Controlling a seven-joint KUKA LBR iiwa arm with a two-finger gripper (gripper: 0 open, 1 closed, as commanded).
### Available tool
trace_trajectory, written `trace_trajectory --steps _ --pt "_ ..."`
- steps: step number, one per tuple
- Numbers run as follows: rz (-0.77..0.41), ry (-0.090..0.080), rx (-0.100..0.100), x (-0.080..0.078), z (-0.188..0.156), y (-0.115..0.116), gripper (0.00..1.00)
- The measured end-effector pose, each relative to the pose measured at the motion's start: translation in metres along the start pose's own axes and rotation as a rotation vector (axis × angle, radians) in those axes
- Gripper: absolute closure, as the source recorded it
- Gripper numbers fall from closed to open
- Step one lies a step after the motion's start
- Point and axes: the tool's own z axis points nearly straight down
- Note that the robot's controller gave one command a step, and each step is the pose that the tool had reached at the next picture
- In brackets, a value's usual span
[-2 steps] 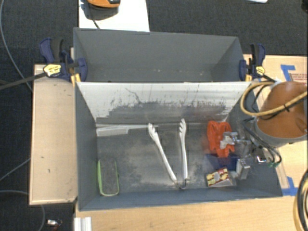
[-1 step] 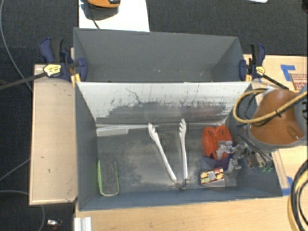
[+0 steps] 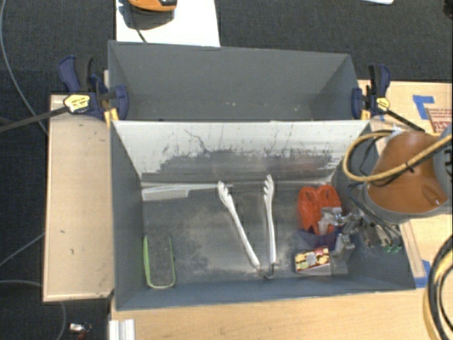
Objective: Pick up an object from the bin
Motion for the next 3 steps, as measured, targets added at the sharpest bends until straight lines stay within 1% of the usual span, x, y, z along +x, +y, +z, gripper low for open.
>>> trace_trajectory --steps 1,2,3 --pt "0.006 0.004 -0.002 0.000 -0.065 -0.005 1.00" --pt "-0.007 0.002 -0.004 0.002 -0.098 0.012 1.00" --pt "-0.003 0.005 -0.002 0.007 -0.158 0.005 1.00"
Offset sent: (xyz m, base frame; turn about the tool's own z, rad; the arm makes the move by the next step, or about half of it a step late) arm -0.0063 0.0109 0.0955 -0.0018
